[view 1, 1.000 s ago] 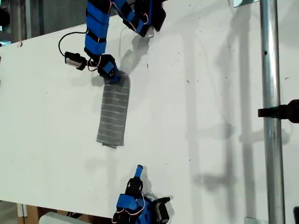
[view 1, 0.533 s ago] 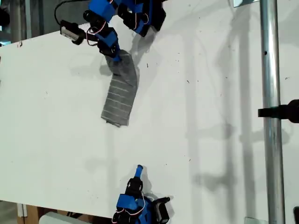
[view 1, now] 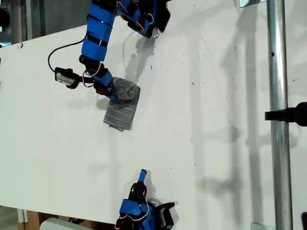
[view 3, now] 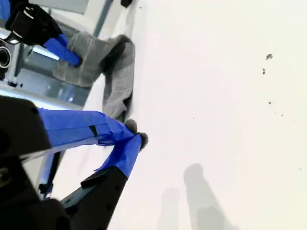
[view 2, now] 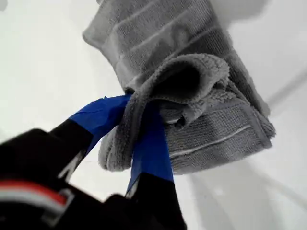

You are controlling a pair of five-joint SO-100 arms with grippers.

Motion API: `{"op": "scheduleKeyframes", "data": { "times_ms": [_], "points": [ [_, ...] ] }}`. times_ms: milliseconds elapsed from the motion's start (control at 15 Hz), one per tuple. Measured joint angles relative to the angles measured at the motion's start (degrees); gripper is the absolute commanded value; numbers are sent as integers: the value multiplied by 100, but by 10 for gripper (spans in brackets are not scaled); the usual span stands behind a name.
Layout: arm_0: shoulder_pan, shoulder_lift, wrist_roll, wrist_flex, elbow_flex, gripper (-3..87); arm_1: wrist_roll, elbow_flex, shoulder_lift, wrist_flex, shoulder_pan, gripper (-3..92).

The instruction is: Grasp corners of a towel and fold twice.

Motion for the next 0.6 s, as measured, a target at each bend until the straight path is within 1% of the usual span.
{"op": "scheduleKeyframes", "data": {
  "times_ms": [67, 200, 267, 333, 400, 467, 600],
  "points": [
    [0, 0, 0, 0, 0, -26, -79, -325, -404, -176, -26, 8],
    [0, 0, 0, 0, 0, -26, -325, -1230, -1143, -422, -53, 149],
    [0, 0, 0, 0, 0, -26, -413, -1538, -1213, -668, -79, 363],
    [0, 0, 0, 0, 0, -26, -519, -1626, -1169, -1151, -105, 319],
    [0, 0, 0, 0, 0, -26, -686, -1661, -1143, -1600, -132, 179],
    [0, 0, 0, 0, 0, -26, -782, -1670, -1063, -1723, -132, 32],
    [0, 0, 0, 0, 0, -26, -817, -1617, -738, -1714, -88, 35]
  ]
}}
